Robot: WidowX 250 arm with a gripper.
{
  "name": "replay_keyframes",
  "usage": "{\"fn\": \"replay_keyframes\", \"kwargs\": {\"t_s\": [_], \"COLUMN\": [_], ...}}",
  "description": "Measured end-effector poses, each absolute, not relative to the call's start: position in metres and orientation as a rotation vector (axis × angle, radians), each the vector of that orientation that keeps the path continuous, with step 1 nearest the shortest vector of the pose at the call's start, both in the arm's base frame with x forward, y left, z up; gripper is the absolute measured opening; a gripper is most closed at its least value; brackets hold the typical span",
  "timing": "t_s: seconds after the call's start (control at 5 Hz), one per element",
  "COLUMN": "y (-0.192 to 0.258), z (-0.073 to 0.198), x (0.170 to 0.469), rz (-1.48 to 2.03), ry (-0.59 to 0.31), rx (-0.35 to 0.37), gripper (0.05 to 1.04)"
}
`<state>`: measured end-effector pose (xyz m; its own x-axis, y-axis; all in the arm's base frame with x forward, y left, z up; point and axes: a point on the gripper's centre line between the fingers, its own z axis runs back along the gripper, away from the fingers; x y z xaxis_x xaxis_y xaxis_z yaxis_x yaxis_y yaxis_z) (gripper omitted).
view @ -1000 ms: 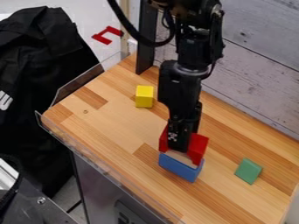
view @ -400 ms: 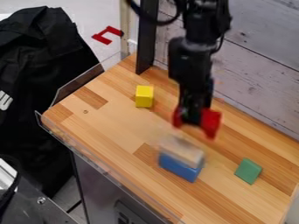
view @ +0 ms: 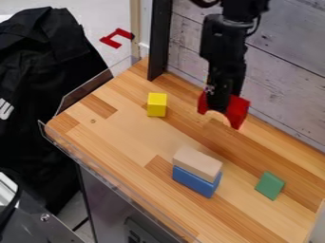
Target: Move the red arch to the left side
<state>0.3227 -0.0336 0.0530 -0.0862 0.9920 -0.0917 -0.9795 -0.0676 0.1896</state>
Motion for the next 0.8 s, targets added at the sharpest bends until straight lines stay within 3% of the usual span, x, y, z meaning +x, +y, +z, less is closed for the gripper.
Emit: {"fn": "replay_keyframes", "kwargs": {"t_s": [0.2, 0.8], "y": [-0.020, 0.020], "z": [0.040, 0.008], "x": [0.325, 0.317], "rz": [1.663, 1.771], "ry": [0.269, 0.343], "rx": [0.112, 0.149], "gripper": [0.560, 0.560]}}
